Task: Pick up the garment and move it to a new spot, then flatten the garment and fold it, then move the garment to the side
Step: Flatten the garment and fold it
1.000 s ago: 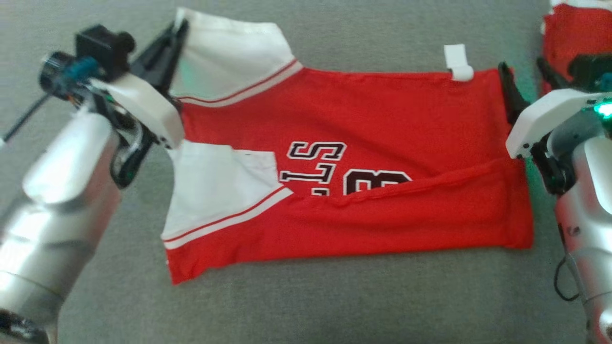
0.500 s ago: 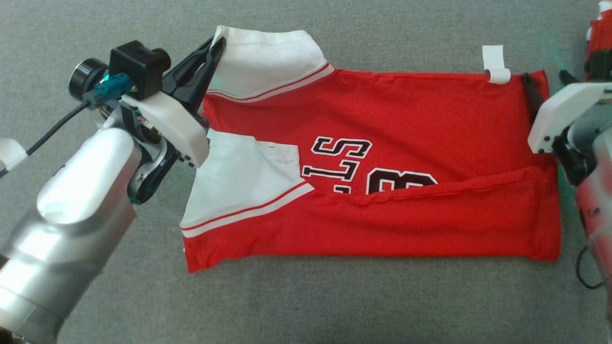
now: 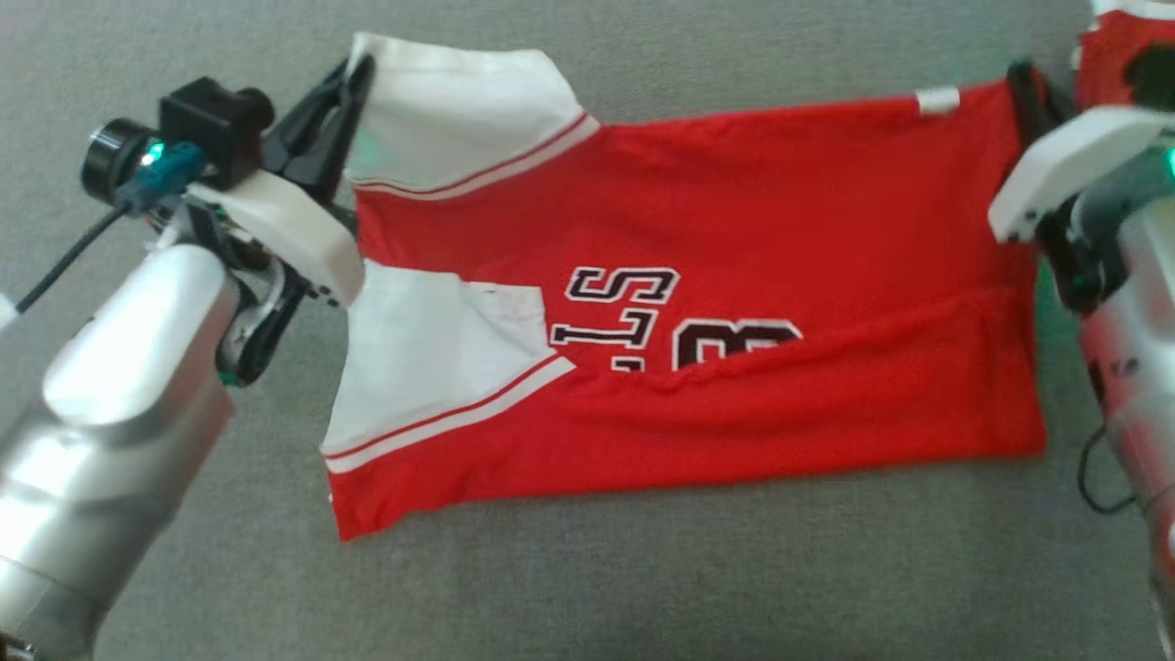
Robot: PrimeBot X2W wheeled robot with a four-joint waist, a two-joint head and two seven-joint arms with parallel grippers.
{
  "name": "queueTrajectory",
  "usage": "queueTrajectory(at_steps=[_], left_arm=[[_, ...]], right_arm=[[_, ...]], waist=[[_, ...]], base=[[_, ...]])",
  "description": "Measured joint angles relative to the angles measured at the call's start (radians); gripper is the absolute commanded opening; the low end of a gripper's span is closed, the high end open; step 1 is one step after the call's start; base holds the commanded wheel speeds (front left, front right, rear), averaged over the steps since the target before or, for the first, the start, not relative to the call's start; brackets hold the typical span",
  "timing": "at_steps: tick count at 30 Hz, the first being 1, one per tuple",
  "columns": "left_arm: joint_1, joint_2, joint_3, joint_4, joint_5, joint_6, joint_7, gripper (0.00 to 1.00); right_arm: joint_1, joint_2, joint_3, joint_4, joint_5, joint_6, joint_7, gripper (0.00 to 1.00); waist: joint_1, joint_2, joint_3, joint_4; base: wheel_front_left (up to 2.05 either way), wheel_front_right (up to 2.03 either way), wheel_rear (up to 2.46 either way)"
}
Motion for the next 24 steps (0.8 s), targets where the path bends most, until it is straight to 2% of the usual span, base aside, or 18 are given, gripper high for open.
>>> queueTrajectory(at_steps=[4,14,19,24], left_arm=[[-0.015,0.002,0.027,0.043,0.000,0.016,-0.038,0.00],[-0.154,-0.026,0.058,0.180,0.003,0.015,-0.116,0.00],[-0.188,-0.059,0.056,0.254,0.018,-0.012,-0.151,0.00],[-0.181,-0.065,0.031,0.288,0.018,-0.053,-0.162,0.00]], right_arm=[[-0.038,0.000,0.023,-0.038,0.050,0.000,-0.034,0.00],[-0.123,0.004,0.026,-0.041,0.096,0.000,-0.113,0.00],[-0.157,0.011,0.026,-0.004,0.099,0.000,-0.141,0.00],[-0.145,0.012,0.060,0.021,0.132,0.000,-0.139,0.00]], waist=[[0.0000,0.0000,-0.010,-0.023],[0.0000,0.0000,0.005,-0.049],[0.0001,0.0000,0.008,-0.040],[0.0001,0.0000,-0.011,-0.027]], base=[[0.00,0.00,0.00],[0.00,0.00,0.00],[0.00,0.00,0.00],[0.00,0.00,0.00]])
